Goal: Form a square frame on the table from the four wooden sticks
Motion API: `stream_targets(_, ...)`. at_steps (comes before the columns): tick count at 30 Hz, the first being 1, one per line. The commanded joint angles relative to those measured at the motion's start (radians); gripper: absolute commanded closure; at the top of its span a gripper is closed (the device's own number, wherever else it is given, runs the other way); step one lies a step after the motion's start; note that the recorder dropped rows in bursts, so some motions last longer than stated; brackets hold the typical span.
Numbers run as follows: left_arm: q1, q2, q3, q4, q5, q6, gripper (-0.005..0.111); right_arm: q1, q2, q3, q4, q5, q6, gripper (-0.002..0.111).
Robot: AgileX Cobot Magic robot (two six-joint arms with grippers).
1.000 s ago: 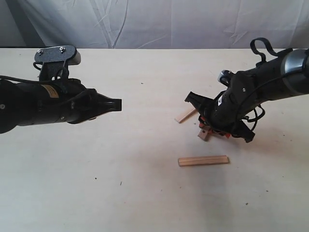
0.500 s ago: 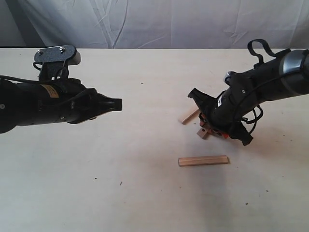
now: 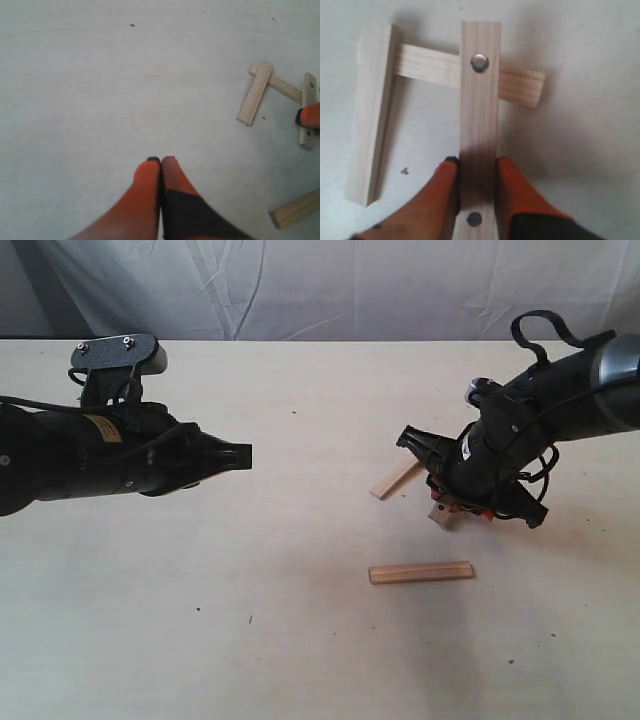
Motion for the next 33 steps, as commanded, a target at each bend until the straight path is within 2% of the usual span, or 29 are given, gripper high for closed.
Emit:
stream_targets(1, 0.004, -0.011, -0.005, -0.008, -0.01, -0.004, 0.107, -0.004, -0.023, 0.001, -0.046, 0.033, 0.031, 0.106)
stream_targets(12, 0.004, -0.011, -0.005, -0.008, -0.01, -0.004, 0.107, -0.004, 0.027, -0.008, -0.027, 0.023, 0.044, 0.106)
stream_targets(14, 0.004, -0.011, -0.005, -0.008, -0.01, -0.004, 0.107, -0.005, 0.027, -0.022, -0.094, 0.029, 0.042, 0.106)
stream_targets(17, 0.004, -0.011, -0.005, -0.008, -0.01, -0.004, 0.107, -0.005, 0.027, -0.075, -0.338, 0.135, -0.02, 0.106)
stream_targets(18, 0.004, -0.011, -0.005, -0.008, -0.01, -0.004, 0.107, -0.005, 0.027, -0.081, -0.366, 0.152, -0.055, 0.106)
stream_targets(21, 0.004, -0.011, -0.005, -0.008, -0.01, -0.004, 0.107, -0.005, 0.029, -0.085, -0.382, 0.131, -0.179, 0.106)
stream_targets(25, 0.004, -0.011, -0.005, -0.008, -0.01, -0.004, 0.107, -0.005, 0.061, -0.085, -0.382, 0.121, -0.197, 0.106)
stream_targets(27, 0.004, -0.011, -0.005, -0.008, -0.01, -0.004, 0.107, -0.005, 0.072, -0.085, -0.382, 0.125, -0.199, 0.1)
stream_targets(30, 0.004, -0.011, -0.005, -0.008, -0.01, -0.004, 0.107, -0.005, 0.066, -0.085, -0.382, 0.125, -0.204, 0.072)
stream_targets(31, 0.004, -0.011, -0.005, -0.008, -0.01, -0.004, 0.107, -0.005, 0.057, -0.085, -0.382, 0.13, -0.204, 0.066)
stream_targets(33, 0.004, -0.011, -0.005, -0.008, -0.01, -0.004, 0.107, -0.005, 0.033, -0.087, -0.38, 0.149, -0.204, 0.061)
